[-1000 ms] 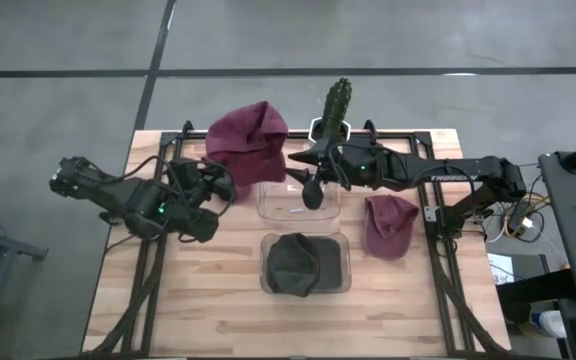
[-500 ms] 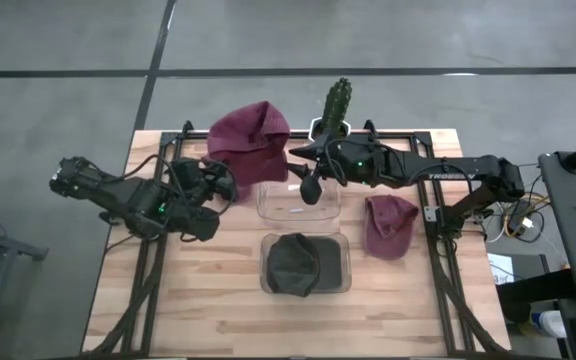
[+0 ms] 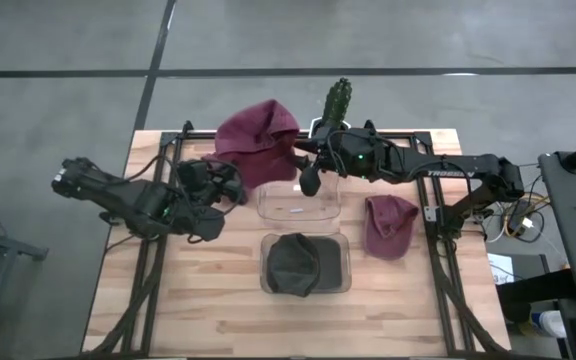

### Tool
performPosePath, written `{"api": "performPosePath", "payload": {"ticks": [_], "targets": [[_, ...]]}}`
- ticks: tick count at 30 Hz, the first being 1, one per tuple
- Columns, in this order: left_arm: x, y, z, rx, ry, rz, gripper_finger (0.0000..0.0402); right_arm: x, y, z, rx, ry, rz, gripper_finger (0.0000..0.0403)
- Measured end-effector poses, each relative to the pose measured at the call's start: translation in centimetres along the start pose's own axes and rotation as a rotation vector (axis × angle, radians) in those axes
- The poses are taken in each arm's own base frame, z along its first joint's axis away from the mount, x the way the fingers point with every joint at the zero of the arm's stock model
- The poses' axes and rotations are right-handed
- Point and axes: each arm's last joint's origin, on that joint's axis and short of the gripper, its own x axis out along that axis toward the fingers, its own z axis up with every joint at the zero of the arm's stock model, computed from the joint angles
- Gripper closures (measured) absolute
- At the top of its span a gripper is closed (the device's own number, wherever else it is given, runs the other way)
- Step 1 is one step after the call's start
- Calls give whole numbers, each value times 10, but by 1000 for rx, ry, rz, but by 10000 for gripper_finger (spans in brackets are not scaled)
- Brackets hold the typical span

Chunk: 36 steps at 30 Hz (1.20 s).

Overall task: Pick & Place hat
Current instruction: Put the bottom red cap into the top transparent bin

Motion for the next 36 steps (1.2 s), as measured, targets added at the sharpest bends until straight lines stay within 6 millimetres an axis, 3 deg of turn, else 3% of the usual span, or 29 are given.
{"api": "performPosePath", "payload": {"ticks": [7,15,25,36], "targets": [[2,-5,-4,-8,1,-4,394,0,0,-1,-2,9,5,269],[2,-6,-5,-21,11,-11,371,0,0,-2,-18,25,0,383],[2,-7,-8,-14,112,-44,344,-2,-6,-10,-47,110,-75,392],[-7,4,3,268,331,-194,342,-23,-26,-7,-218,426,-65,393]]}}
